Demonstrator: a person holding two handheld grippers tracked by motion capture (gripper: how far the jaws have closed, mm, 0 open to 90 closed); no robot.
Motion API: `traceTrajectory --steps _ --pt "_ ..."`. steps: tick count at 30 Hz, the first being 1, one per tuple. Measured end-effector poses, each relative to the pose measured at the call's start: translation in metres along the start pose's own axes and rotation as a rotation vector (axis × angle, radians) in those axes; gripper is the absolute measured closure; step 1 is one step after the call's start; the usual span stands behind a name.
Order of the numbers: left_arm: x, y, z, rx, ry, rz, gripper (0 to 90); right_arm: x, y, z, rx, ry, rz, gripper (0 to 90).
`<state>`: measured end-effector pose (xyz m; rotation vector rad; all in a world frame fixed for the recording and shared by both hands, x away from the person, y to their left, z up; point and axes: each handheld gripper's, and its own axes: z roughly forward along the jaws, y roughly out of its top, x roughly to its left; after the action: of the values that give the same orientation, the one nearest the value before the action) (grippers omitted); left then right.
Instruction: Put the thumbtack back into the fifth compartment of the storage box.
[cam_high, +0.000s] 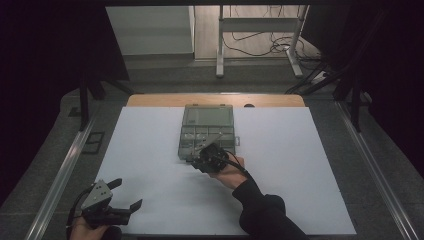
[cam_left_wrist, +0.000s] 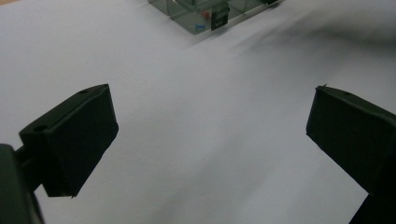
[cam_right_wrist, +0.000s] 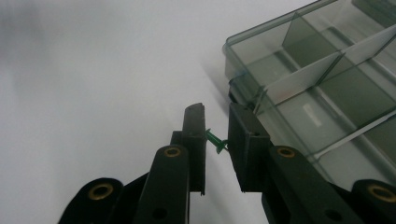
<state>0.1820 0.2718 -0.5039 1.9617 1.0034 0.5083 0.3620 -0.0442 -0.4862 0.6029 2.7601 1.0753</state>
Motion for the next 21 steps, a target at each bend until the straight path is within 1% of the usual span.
traceTrajectory --steps 3,4,6,10,12,16,21 --pt "0.000 0.000 0.000 -0.001 -0.001 -0.001 2.4 -0.002 0.004 0.002 0.002 -0.008 0.004 76.8" --pt "0.000 0.000 0.000 -0.001 -0.001 -0.002 2.3 -0.003 0.005 0.003 -0.004 -0.008 -0.005 76.9" --pt "0.000 0.000 0.000 -0.002 -0.002 -0.002 2.3 -0.004 0.008 0.004 -0.008 -0.014 0.005 76.9" --pt "0.000 0.000 0.000 -0.002 -0.002 -0.002 2.3 -0.010 0.014 0.008 -0.022 -0.029 0.005 76.9" --pt "0.001 0.000 0.000 -0.001 -0.003 -0.002 2.3 -0.011 0.015 0.008 -0.020 -0.033 0.010 76.8" --pt "0.000 0.000 0.000 -0.001 -0.003 -0.002 2.3 -0.015 0.021 0.011 -0.034 -0.046 0.020 76.8" --pt "0.000 0.000 0.000 -0.001 -0.004 -0.002 2.3 -0.019 0.026 0.017 -0.041 -0.063 0.018 76.8"
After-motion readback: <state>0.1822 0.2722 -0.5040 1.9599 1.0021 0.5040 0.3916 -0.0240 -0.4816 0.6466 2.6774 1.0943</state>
